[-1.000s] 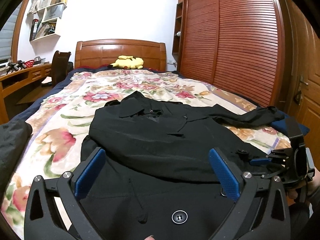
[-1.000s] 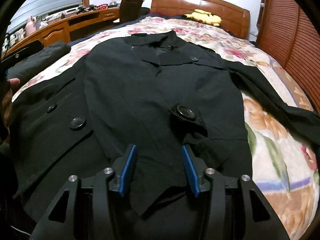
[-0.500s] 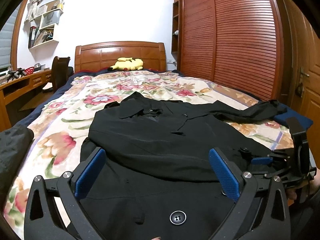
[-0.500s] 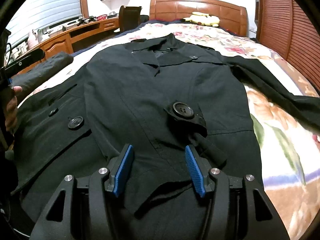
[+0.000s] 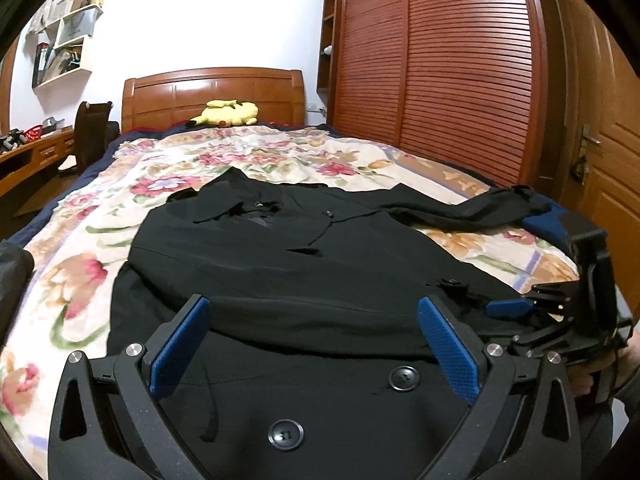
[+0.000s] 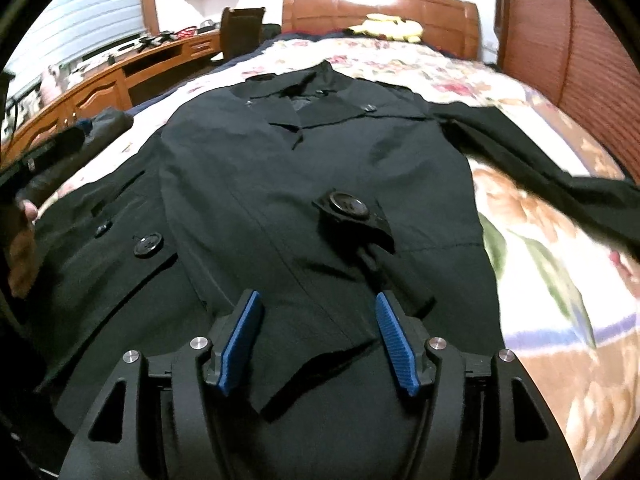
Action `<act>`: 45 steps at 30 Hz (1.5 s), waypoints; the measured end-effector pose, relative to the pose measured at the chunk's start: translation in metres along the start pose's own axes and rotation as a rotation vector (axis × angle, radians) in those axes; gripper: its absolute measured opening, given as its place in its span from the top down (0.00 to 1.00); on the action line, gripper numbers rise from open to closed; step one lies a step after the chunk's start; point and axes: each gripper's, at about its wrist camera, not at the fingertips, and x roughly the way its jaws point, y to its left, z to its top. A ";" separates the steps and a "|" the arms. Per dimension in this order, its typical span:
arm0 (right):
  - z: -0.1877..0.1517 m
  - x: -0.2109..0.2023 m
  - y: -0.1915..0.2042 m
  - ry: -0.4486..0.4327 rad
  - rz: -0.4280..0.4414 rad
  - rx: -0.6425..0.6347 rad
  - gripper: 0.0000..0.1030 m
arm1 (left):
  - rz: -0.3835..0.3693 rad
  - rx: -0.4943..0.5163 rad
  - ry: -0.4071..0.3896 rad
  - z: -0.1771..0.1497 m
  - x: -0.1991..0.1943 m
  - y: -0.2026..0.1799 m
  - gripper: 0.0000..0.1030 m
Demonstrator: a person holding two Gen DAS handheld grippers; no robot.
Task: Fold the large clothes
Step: 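Move the right gripper to the other sleeve cuff beside the blue pillow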
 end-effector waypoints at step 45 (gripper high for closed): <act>0.071 -0.045 -0.244 -0.062 -0.554 0.391 0.40 | -0.083 0.049 0.071 0.009 0.051 -0.044 0.00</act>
